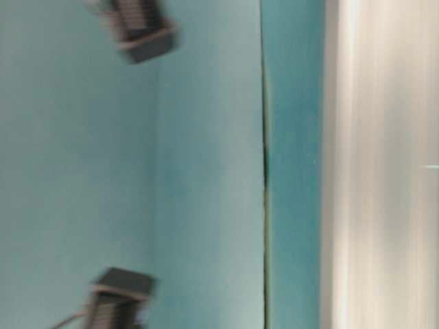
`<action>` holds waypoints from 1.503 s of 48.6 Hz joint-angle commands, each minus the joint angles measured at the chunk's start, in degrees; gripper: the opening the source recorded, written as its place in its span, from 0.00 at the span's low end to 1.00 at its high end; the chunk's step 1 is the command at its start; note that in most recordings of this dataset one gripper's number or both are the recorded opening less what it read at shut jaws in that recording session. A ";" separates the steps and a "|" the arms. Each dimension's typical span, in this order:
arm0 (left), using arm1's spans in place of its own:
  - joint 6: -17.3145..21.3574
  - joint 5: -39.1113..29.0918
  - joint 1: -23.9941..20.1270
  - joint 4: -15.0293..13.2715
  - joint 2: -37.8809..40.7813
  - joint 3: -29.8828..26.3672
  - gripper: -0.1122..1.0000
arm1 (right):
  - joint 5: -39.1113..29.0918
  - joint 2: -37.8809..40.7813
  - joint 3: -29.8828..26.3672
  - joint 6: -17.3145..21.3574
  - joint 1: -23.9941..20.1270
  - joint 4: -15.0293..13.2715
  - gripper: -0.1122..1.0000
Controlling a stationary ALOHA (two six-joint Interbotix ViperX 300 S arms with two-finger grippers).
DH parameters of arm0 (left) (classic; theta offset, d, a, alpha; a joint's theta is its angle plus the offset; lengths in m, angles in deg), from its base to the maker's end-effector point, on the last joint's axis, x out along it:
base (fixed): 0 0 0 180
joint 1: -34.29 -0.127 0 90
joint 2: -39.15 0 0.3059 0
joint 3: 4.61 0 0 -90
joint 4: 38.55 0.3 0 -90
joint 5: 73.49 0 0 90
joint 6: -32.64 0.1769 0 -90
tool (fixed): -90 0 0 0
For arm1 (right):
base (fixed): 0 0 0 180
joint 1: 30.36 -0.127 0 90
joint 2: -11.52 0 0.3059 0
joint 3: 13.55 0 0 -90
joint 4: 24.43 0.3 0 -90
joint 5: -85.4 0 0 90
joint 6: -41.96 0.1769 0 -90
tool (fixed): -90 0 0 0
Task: Lift the metal rail with both hands and move it towards you.
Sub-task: 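Carry the held rail with both grippers toward the front edge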
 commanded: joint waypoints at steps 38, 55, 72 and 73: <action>0.79 -32.08 -0.35 -0.18 -10.55 -25.49 0.38 | -32.87 -5.98 -26.81 1.67 1.14 -0.09 0.47; 0.62 -43.77 -0.35 -0.18 -9.49 -37.71 0.38 | -46.41 -4.92 -39.90 6.33 0.97 -1.67 0.46; 0.35 -58.27 -0.35 -0.18 -4.04 -53.26 0.38 | -53.26 -2.11 -54.67 7.12 0.00 -2.46 0.46; 0.44 -58.18 -0.35 -0.09 -3.87 -53.79 0.38 | -53.26 -2.11 -54.84 7.12 0.00 -2.55 0.46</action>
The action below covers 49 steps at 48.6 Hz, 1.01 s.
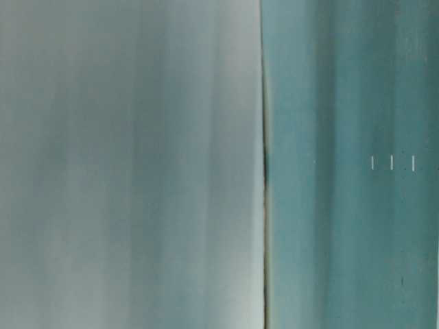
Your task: Lift the metal rail with both hands and move it towards you.
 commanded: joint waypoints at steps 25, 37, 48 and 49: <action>-0.44 -0.26 -0.26 0.26 1.05 -5.54 0.38 | 0.70 -0.97 0.26 1.67 0.26 -0.53 0.47; -0.18 0.00 -1.58 0.62 0.97 -3.16 0.38 | 0.79 -1.14 1.93 1.41 0.97 -0.53 0.46; 1.05 4.39 -5.71 0.88 0.00 4.22 0.38 | 2.11 -3.25 11.07 -0.09 4.57 -0.53 0.46; 1.23 5.27 -5.98 0.88 -0.09 4.92 0.38 | 2.37 -3.43 12.22 -0.26 4.75 -0.53 0.46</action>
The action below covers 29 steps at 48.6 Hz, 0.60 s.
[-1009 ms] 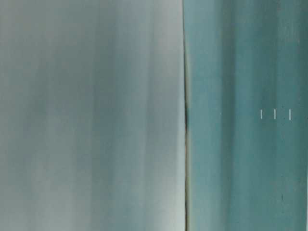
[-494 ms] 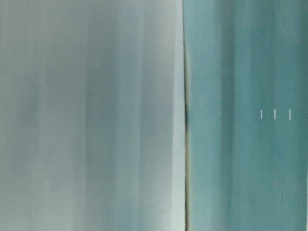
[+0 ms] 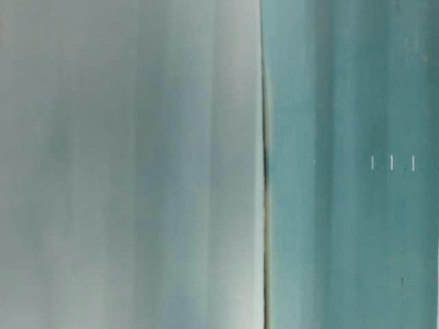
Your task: Lift the metal rail with both hands and move it towards you.
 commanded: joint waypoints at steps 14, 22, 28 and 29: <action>-0.53 14.85 -4.13 0.53 -1.58 17.84 0.38 | 15.56 -2.20 18.98 -0.88 2.55 -0.44 0.46; -1.14 23.47 -4.57 0.53 -1.14 25.40 0.38 | 26.02 -2.64 27.60 -1.05 3.34 -0.97 0.46; -1.05 27.86 -5.27 0.53 -0.44 28.56 0.38 | 31.99 -2.11 32.61 -1.14 4.13 -1.14 0.46; -1.05 27.95 -5.54 0.53 -0.18 29.18 0.38 | 33.13 -2.02 33.31 -1.23 4.22 -1.05 0.46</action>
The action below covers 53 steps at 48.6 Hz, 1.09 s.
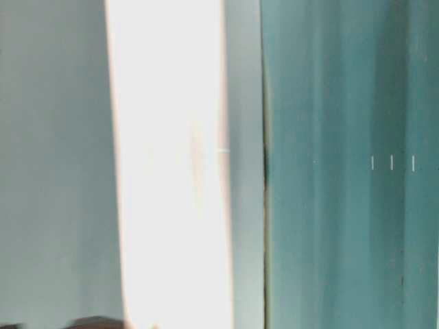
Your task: Lift the metal rail with both hands and move it towards you.
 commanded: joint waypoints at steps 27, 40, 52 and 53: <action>1.14 15.82 -5.45 -0.18 7.29 8.79 0.38 | 17.93 7.47 8.44 -6.50 5.36 0.09 0.46; 2.20 24.61 -6.77 -0.18 8.26 13.71 0.38 | 25.49 10.46 11.51 -6.42 5.36 0.70 0.46; 2.02 27.25 -6.86 -0.18 10.55 15.38 0.38 | 29.36 12.66 13.36 -6.50 5.45 0.70 0.47; 2.02 27.42 -6.86 -0.18 10.63 15.38 0.38 | 29.71 12.92 13.45 -6.50 5.36 0.70 0.46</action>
